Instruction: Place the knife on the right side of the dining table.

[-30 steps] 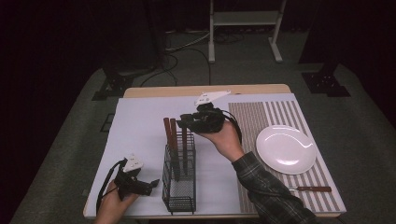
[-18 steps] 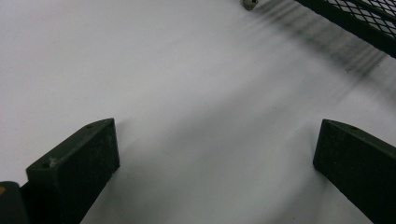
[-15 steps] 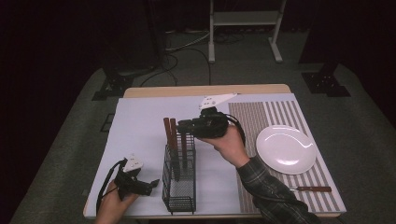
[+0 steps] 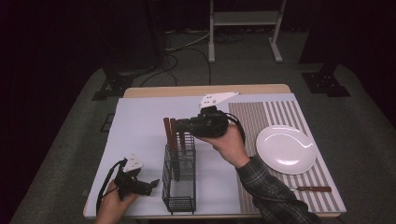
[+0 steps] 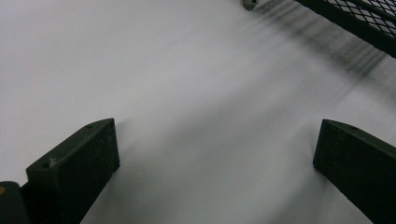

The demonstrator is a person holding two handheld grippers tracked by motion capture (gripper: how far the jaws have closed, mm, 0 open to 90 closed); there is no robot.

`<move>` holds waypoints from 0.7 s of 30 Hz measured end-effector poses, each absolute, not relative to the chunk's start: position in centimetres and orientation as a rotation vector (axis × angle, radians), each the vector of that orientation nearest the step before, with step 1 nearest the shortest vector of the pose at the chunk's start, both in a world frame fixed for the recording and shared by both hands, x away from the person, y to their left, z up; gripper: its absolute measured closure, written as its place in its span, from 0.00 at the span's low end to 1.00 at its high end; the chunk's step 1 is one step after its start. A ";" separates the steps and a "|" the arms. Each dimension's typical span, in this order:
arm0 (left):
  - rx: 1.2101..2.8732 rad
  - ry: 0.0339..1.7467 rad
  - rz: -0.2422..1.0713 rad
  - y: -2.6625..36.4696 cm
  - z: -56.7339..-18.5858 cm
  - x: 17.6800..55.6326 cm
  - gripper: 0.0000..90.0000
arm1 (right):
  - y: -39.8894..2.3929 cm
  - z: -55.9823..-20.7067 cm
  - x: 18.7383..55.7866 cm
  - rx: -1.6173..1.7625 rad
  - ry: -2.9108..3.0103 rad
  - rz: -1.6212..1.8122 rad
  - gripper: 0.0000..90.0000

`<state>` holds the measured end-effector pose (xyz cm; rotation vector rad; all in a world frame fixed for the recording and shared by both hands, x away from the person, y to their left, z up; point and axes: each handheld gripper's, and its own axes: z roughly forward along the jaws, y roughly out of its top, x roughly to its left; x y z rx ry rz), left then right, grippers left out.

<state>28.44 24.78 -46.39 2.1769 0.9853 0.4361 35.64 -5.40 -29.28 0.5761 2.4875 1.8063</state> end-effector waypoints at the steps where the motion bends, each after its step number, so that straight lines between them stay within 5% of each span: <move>1: 2.177 0.985 0.436 24.8 -46.4 28.4 0.00 | -5.4 -29.1 35.6 0.574 2.482 1.810 0.87; 21: 2.179 0.984 0.434 24.8 -46.4 28.4 0.00 | -6.3 -24.9 35.4 0.522 2.402 1.837 0.88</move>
